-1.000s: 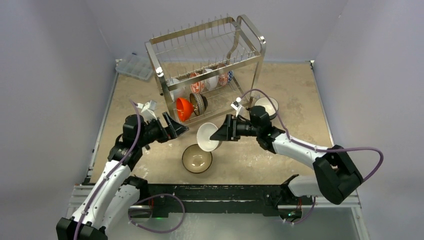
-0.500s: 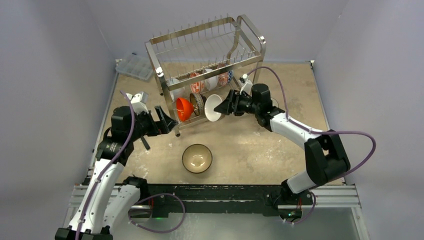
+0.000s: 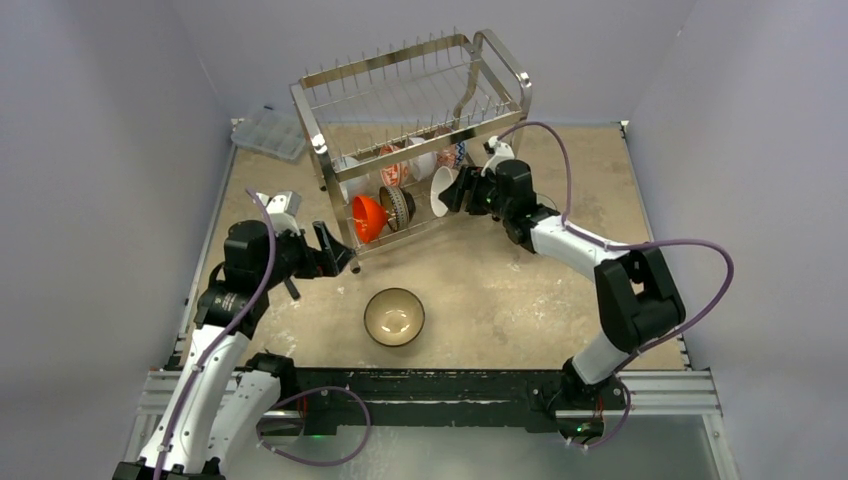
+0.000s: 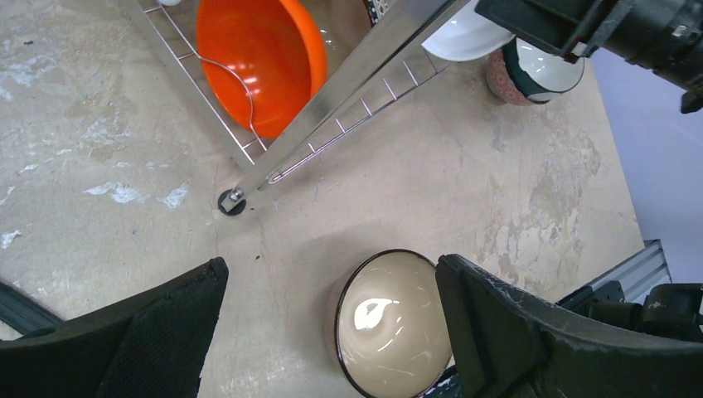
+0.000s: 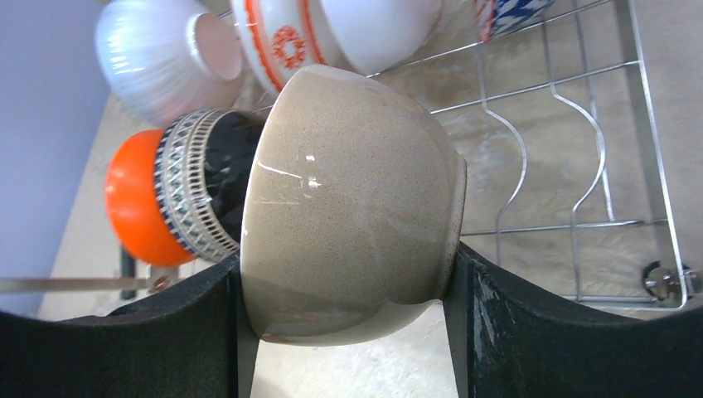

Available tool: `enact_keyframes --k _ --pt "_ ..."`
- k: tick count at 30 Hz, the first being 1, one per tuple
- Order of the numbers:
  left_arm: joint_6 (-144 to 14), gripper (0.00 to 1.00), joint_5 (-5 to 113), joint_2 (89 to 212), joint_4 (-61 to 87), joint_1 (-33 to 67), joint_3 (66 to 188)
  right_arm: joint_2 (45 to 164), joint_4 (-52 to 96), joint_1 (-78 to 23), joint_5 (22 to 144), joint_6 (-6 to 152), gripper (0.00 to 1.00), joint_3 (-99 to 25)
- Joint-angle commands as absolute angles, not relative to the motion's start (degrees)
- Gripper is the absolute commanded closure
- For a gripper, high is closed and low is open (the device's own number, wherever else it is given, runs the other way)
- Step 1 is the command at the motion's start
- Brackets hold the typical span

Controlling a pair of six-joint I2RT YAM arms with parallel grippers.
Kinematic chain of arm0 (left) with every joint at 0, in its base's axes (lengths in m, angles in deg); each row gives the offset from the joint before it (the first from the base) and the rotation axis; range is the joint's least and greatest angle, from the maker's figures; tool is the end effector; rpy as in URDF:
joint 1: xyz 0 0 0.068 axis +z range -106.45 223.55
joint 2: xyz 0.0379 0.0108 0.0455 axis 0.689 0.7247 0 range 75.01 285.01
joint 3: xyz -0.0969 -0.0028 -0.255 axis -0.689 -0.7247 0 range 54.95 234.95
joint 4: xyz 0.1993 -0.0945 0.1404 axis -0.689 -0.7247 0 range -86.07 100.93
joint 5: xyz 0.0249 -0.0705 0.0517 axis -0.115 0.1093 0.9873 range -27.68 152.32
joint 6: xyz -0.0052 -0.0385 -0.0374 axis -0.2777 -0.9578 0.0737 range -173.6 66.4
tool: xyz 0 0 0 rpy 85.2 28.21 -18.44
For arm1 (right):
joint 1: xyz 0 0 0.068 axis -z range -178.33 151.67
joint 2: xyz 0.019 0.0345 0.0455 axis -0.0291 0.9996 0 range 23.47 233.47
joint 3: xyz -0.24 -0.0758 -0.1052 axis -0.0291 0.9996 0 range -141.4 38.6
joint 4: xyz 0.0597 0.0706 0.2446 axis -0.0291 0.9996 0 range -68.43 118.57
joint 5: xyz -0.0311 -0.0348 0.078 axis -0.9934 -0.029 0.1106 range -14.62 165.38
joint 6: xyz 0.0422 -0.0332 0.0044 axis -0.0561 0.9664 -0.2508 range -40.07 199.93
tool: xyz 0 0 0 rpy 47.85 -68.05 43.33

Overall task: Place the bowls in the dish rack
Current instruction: Place the bowl in the dish rack.

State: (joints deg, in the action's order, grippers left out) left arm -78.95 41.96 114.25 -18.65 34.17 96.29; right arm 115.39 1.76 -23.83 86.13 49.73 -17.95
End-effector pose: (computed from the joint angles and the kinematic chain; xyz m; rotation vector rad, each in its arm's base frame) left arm 0.1493 -0.0372 0.2999 -0.0645 2.0989 -0.7358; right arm 0.3295 0.1646 0.2553 -0.0584 1.9231 0.8408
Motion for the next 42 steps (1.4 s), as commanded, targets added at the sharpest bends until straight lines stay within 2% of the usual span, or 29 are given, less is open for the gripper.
enact_keyframes --k 1,16,25,26,29,31,36,42 --pt "-77.5 0.05 40.0 113.9 -15.1 34.6 95.9 117.0 -4.5 -25.6 78.7 55.5 1.0 -23.2" --pt "-77.5 0.05 39.5 113.9 -15.1 34.5 95.9 125.5 -3.9 -34.1 64.0 66.6 1.0 -27.4" --pt "-77.5 0.05 39.0 114.3 -14.7 34.6 95.7 127.0 -1.9 -34.5 65.8 69.1 1.0 -28.2" --pt "-77.6 0.05 39.0 114.4 -14.7 34.6 95.7 126.7 -2.0 -34.5 66.2 68.7 0.96 -28.0" --pt "-77.5 0.05 38.9 114.5 -14.7 34.6 95.7 125.1 -1.8 -34.5 66.4 67.6 0.57 -27.3" --pt "-77.5 0.05 38.8 114.7 -14.6 34.6 95.6 124.1 -0.9 -34.5 66.3 66.8 0.38 -27.2" --pt "-77.6 0.05 38.8 114.9 -14.5 34.5 95.5 120.9 0.9 -34.5 65.7 64.4 0.03 -26.0" --pt "-77.8 0.05 38.9 115.1 -14.6 34.6 95.4 115.7 3.9 -34.4 68.8 60.5 0.01 -22.6"
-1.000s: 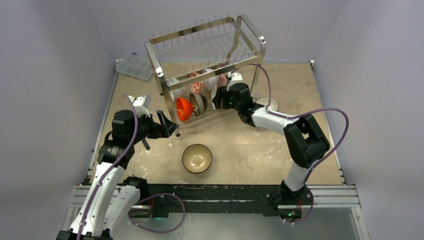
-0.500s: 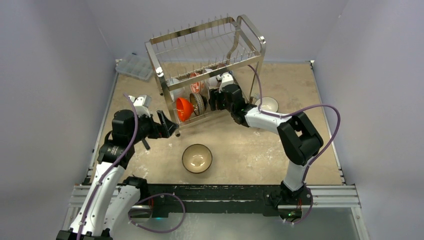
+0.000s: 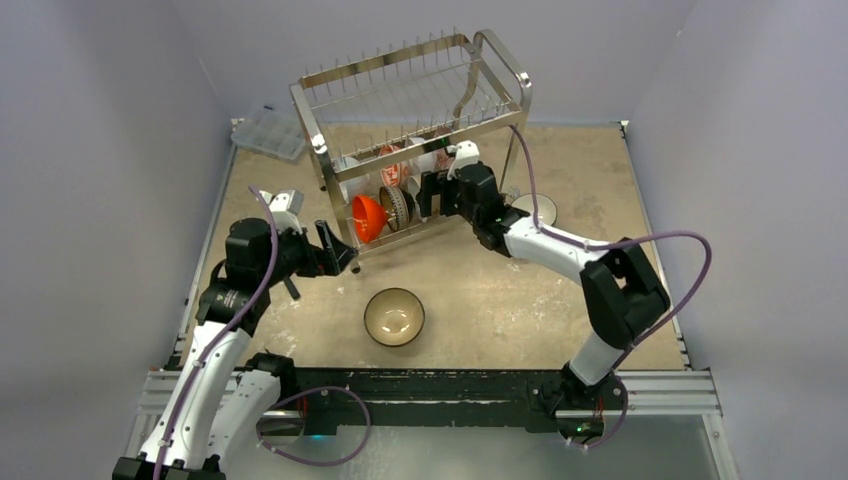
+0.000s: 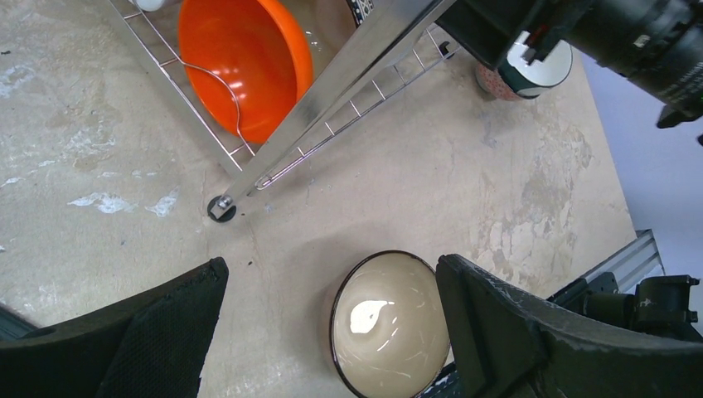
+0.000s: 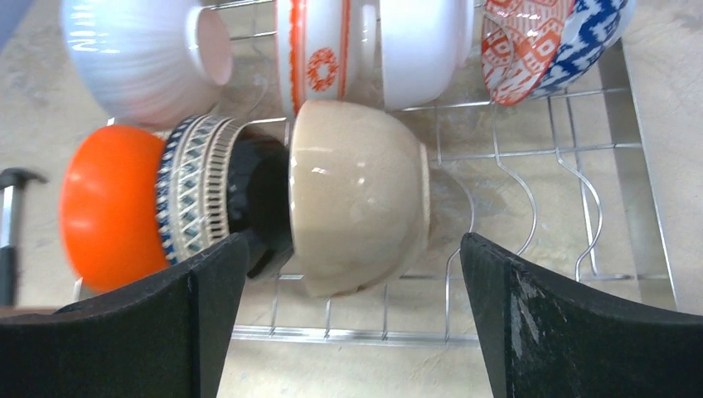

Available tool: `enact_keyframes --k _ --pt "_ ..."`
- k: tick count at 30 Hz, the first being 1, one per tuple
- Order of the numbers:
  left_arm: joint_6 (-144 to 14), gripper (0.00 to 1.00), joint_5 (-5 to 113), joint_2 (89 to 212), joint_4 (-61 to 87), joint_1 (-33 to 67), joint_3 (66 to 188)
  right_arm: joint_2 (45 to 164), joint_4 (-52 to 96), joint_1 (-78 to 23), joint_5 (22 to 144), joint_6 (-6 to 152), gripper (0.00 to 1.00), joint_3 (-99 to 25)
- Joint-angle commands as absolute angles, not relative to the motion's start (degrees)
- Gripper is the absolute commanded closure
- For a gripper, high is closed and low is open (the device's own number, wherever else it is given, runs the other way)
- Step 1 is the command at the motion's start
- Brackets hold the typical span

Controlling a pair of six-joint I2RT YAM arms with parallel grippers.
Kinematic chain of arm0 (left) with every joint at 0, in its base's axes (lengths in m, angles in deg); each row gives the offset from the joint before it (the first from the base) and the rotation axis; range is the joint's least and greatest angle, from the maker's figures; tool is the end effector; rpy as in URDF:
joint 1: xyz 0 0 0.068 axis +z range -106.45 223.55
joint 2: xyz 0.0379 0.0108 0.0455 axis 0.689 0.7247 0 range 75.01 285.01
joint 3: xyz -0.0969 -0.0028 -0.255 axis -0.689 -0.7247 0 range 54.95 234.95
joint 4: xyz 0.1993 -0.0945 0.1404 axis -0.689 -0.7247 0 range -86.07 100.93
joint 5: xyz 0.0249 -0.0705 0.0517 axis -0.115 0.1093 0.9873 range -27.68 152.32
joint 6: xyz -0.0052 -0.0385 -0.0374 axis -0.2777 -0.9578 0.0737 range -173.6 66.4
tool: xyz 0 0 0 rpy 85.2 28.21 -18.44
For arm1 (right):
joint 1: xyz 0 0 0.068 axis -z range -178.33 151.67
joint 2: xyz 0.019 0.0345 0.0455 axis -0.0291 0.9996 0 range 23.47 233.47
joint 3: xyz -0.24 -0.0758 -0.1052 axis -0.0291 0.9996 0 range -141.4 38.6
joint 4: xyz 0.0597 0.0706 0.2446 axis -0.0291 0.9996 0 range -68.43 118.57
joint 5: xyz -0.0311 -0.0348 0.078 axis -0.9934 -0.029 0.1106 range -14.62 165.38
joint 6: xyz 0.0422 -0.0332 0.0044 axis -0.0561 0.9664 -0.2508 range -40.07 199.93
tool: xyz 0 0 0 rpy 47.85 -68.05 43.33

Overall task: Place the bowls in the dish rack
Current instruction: Place the bowl in the dish rack, then adjust the dish rack at the center of the board.

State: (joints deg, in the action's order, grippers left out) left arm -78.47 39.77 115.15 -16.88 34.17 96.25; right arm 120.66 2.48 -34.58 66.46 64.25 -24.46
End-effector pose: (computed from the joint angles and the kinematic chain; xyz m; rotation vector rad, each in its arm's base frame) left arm 0.1531 -0.0391 0.3007 -0.0265 2.0855 -0.7703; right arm 0.3216 0.2291 0.2594 -0.2221 1.8449 0.4928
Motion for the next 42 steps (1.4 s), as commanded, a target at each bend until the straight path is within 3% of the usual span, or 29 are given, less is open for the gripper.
enact_keyframes --k 1,11,20,28,37,42 --pt "-77.8 0.05 38.9 115.2 -14.6 34.6 95.3 114.5 4.1 -34.4 69.1 59.9 0.01 -21.7" --pt "-78.5 0.05 39.0 115.4 -15.3 34.5 95.1 100.9 2.5 -26.3 78.6 54.0 0.01 -9.7" --pt "-78.7 0.1 37.1 117.6 -14.4 34.4 95.0 95.9 5.2 -24.2 86.8 55.4 0.01 -6.6" --pt "-82.0 0.15 26.8 113.9 1.0 34.3 90.9 99.1 -3.7 -24.3 102.2 48.1 0.05 -3.5" --pt "-83.5 0.16 27.0 115.2 25.5 33.9 87.7 100.4 -13.6 -24.3 113.3 39.5 0.08 1.3" --pt "-81.5 0.2 28.3 121.0 29.9 29.5 90.5 100.0 -17.8 -24.3 116.5 36.1 0.09 4.3"
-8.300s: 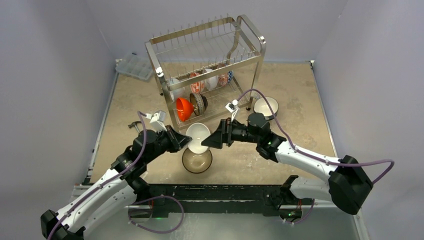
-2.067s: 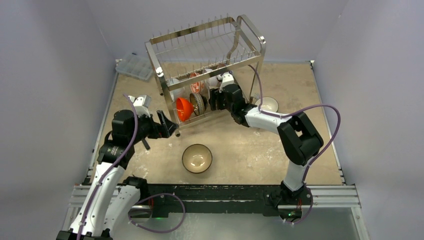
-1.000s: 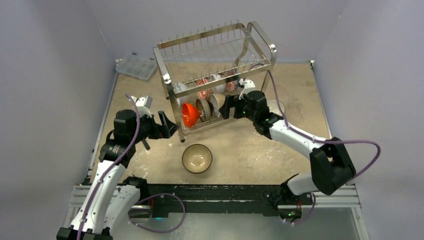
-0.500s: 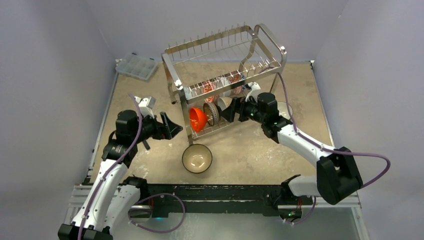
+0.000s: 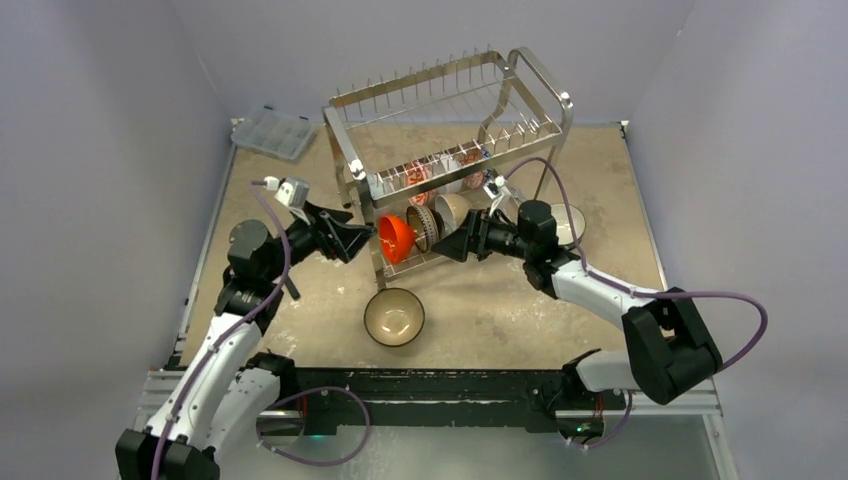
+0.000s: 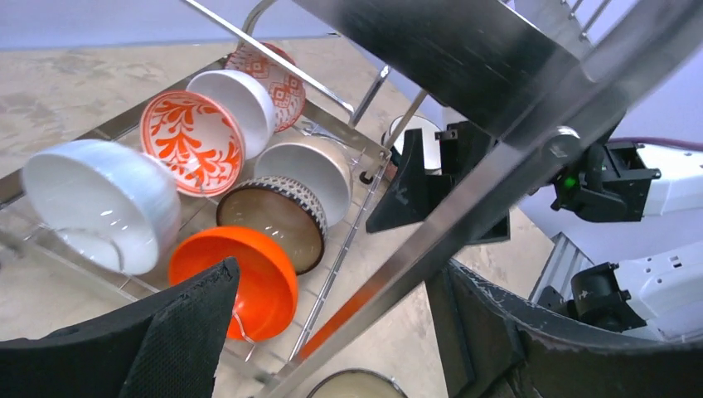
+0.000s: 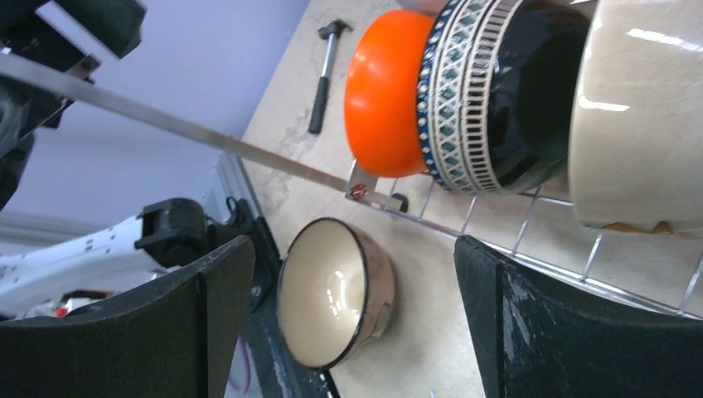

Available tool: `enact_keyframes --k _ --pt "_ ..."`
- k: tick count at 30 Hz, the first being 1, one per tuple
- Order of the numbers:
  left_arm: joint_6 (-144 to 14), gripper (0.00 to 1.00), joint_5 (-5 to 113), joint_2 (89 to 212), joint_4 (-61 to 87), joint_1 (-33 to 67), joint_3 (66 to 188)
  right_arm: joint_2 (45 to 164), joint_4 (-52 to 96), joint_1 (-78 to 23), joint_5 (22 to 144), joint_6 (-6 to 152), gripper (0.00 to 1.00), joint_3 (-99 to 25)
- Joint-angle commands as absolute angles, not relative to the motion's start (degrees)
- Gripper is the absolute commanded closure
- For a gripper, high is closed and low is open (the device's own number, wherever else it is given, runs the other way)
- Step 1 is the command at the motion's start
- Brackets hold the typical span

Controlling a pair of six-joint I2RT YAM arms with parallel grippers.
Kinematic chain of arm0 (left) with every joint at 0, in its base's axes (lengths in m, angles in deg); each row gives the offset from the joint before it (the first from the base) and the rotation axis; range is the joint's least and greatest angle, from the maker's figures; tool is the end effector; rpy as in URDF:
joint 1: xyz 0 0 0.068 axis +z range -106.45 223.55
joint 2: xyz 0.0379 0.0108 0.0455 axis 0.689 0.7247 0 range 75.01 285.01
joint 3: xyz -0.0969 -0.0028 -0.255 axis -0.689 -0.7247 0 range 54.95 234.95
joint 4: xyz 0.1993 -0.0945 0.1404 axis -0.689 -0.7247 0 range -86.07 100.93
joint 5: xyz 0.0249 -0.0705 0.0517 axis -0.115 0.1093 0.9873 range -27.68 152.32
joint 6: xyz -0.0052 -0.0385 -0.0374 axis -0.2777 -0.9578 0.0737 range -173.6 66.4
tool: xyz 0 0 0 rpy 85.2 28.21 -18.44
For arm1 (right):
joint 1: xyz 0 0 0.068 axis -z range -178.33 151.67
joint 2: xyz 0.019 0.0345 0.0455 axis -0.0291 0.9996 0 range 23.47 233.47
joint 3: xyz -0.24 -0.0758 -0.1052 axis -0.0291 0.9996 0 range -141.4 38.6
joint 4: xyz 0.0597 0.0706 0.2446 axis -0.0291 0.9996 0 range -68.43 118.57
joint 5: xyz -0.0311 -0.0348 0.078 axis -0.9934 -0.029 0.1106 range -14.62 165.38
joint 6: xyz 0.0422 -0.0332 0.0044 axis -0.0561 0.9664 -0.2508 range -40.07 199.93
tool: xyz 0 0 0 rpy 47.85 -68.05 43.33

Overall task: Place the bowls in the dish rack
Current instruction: Adjust the dish rack at the center of the board.

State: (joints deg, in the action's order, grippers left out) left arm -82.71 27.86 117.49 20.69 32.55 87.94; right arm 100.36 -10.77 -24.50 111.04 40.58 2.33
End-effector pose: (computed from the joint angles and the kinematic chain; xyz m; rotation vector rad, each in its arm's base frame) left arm 0.1731 -0.0541 0.3110 0.2384 1.6433 -1.0079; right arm 0.2484 0.1452 0.2419 -0.2947 1.8685 1.3463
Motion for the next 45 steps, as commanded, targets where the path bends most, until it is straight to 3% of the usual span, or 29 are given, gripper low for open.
enact_keyframes --k 1,7,10,11,16,21,27,32,34,39,45 --pt "-81.1 0.21 28.9 122.1 30.0 28.0 91.3 99.8 -18.1 -24.3 116.8 35.8 0.09 5.0" --pt "-76.0 0.25 35.5 124.7 26.6 21.0 94.0 97.4 -18.1 -24.3 116.6 34.4 0.1 8.6" --pt "-75.6 0.4 41.4 125.2 26.9 21.0 93.7 95.4 -16.6 -24.3 116.5 34.5 0.1 10.5" --pt "-75.6 0.5 43.2 125.9 26.9 20.9 93.9 94.7 -15.6 -24.3 116.5 34.7 0.1 10.9" --pt "-74.5 0.8 52.0 129.8 22.0 21.0 97.9 91.2 -10.1 -24.3 114.8 37.0 0.11 12.0" --pt "-70.4 0.97 66.5 131.5 12.9 21.0 103.9 89.4 -4.7 -24.3 112.2 39.5 0.11 11.2" --pt "-65.5 1.0 78.7 129.1 8.6 21.0 105.2 90.1 -2.1 -24.3 110.9 41.6 0.09 9.6" --pt "-59.8 1.0 77.4 126.7 8.6 21.0 104.2 89.3 -0.7 -24.3 109.1 41.8 0.08 9.4" --pt "-60.0 0.92 78.7 126.3 6.2 21.0 104.4 88.3 0.6 -24.3 107.5 42.1 0.08 9.1" --pt "-67.5 0.31 79.2 123.4 -2.3 21.1 103.9 85.2 3.9 -24.3 103.7 43.1 0.05 8.5" --pt "-85.8 0.07 82.4 116.8 -15.6 21.1 99.9 83.4 5.1 -24.3 101.9 43.0 0.01 8.3"
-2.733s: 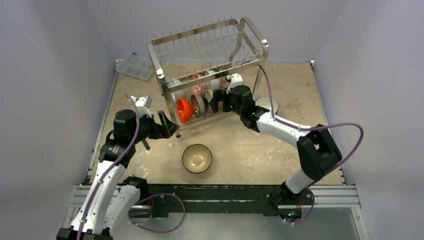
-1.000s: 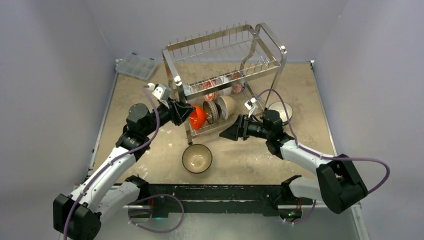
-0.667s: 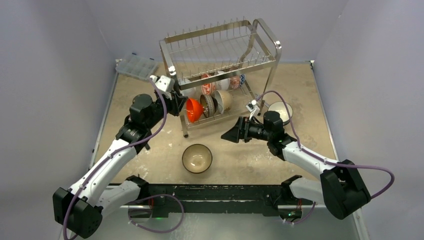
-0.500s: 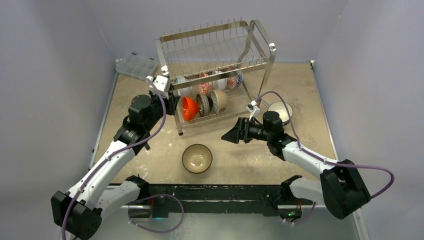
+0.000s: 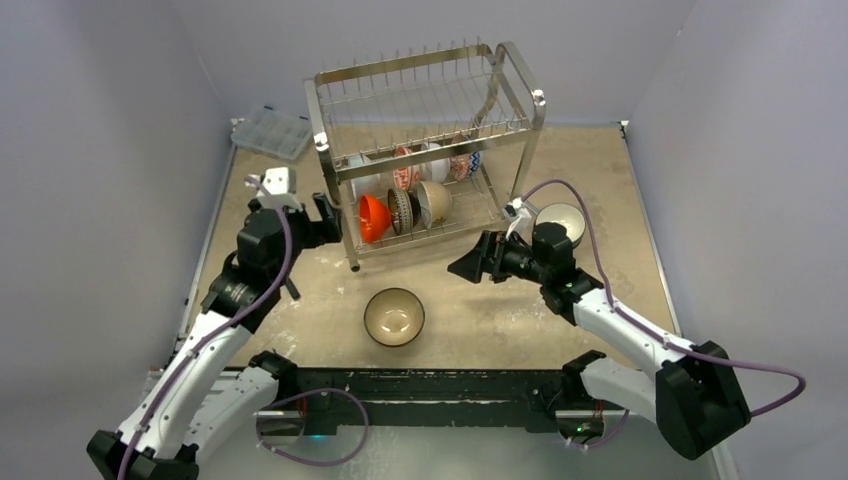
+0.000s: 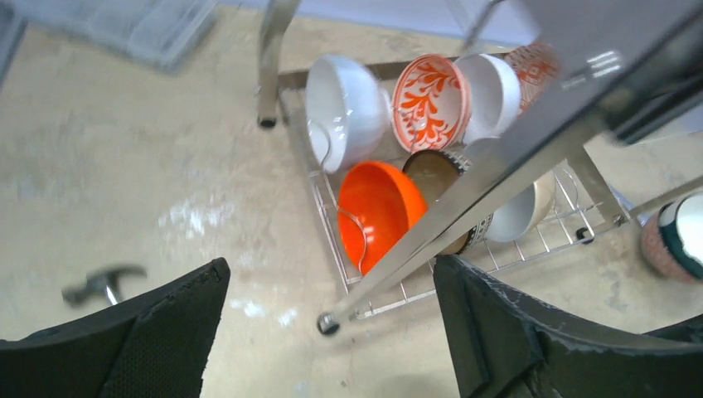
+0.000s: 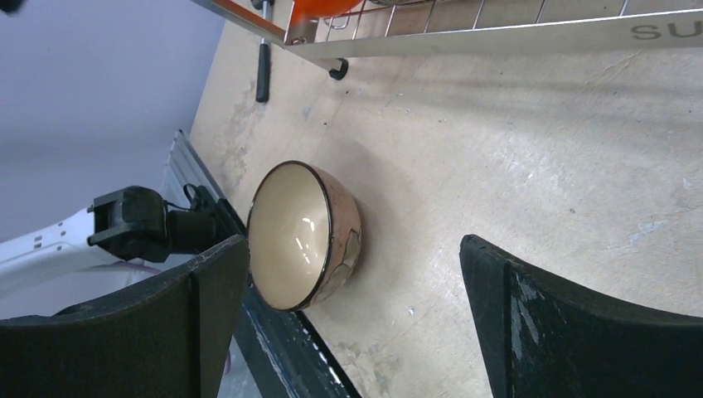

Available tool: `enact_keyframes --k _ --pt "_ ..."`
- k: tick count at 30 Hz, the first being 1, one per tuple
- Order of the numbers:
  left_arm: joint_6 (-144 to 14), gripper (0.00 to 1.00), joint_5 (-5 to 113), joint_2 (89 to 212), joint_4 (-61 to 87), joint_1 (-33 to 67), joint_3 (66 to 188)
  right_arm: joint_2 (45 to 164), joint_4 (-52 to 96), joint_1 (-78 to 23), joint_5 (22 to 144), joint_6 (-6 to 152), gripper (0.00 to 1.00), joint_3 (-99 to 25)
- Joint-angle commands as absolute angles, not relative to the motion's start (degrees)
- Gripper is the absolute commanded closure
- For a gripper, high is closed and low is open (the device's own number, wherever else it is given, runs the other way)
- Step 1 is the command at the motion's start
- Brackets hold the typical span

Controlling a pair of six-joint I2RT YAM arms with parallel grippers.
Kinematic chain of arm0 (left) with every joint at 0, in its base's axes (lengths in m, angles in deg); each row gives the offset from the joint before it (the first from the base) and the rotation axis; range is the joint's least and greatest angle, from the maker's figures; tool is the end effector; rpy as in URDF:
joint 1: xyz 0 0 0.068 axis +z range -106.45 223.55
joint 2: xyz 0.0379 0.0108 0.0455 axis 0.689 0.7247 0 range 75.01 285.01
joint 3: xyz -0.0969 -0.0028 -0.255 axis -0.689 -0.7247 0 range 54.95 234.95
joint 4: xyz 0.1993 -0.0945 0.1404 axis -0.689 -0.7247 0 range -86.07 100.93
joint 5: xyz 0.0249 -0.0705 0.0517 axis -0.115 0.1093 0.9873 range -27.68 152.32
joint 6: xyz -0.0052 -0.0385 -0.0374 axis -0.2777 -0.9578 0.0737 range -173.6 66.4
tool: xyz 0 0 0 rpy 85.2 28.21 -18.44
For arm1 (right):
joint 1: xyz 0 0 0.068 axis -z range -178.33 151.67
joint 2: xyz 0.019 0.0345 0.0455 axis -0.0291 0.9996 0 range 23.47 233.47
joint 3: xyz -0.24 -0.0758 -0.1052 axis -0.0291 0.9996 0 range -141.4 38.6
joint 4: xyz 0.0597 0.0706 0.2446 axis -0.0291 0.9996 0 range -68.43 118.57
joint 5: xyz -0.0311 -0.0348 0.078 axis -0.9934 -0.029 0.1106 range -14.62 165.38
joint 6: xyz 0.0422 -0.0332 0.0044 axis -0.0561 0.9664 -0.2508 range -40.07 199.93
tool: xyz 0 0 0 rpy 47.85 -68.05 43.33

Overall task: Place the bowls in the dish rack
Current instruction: Adjust the dish rack at the center of the board, then pick up the bowl from the center of the board.

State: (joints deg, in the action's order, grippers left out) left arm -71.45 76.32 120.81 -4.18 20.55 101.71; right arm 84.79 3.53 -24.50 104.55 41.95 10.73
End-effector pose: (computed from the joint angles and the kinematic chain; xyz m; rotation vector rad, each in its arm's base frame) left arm 0.1738 -0.0644 0.3403 -0.0916 1.8171 -0.2839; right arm 0.2006 0.1179 0.2322 -0.1845 1.9854 1.2227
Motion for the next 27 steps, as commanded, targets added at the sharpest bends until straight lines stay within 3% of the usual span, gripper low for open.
enact_keyframes --k 1,5,9,17,27 --pt "-89.1 0.06 82.6 116.2 -18.1 21.0 99.5 83.2 5.1 -24.2 101.8 43.0 0.01 8.3" --pt "-98.7 0.06 78.9 116.2 -27.4 21.0 98.5 82.6 5.2 -24.2 101.4 42.7 0.01 8.3" --pt "-101.5 0.06 68.5 115.6 -27.6 21.0 94.0 82.2 4.8 -24.3 101.2 42.2 0.01 8.7" --pt "-108.4 0.16 46.5 115.8 -13.2 20.9 78.7 82.4 2.8 -24.2 103.2 41.0 0.01 10.0" --pt "-111.0 0.33 38.1 124.0 2.0 19.9 70.6 84.2 -0.3 -24.3 106.1 39.9 0.01 10.9"
